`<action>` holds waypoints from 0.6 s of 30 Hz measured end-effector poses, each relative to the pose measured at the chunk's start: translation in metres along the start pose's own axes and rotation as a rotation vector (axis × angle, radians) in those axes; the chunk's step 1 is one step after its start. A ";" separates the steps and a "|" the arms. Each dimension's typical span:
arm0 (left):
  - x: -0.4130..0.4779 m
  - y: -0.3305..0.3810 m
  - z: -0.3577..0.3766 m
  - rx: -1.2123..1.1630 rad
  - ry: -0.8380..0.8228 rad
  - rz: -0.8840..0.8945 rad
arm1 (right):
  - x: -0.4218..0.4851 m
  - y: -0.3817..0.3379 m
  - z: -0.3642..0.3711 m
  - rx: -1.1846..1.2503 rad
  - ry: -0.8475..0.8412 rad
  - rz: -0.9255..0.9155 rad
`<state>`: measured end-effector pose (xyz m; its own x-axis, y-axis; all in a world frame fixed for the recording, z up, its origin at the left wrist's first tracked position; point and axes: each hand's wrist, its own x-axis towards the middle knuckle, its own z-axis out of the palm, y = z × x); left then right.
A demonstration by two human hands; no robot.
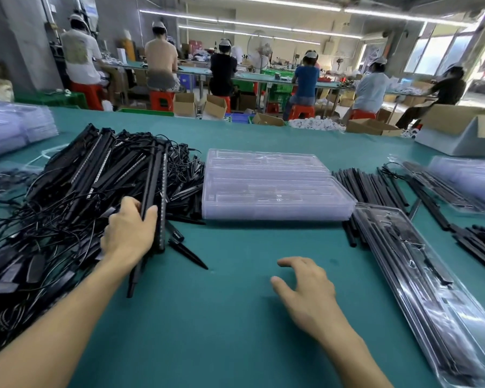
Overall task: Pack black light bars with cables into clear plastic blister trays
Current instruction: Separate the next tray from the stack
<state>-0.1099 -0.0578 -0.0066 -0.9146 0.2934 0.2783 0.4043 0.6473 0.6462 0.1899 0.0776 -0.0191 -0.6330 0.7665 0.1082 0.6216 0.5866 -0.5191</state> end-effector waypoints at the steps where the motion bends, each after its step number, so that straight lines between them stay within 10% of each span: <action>1: 0.001 -0.005 -0.001 0.053 0.002 -0.012 | 0.007 -0.001 0.000 0.026 -0.016 -0.013; 10: -0.008 -0.010 0.000 0.198 0.023 0.073 | 0.143 -0.051 -0.015 -0.084 0.079 -0.301; 14: -0.012 0.012 -0.001 0.358 0.236 0.424 | 0.175 -0.060 -0.004 -0.069 -0.076 -0.314; 18: -0.005 0.050 0.017 -0.074 -0.018 0.294 | 0.185 -0.054 -0.001 0.088 -0.123 -0.272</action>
<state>-0.0845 -0.0152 0.0122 -0.7579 0.4732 0.4491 0.6493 0.4802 0.5897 0.0398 0.1886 0.0300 -0.8252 0.5440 0.1521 0.3830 0.7368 -0.5571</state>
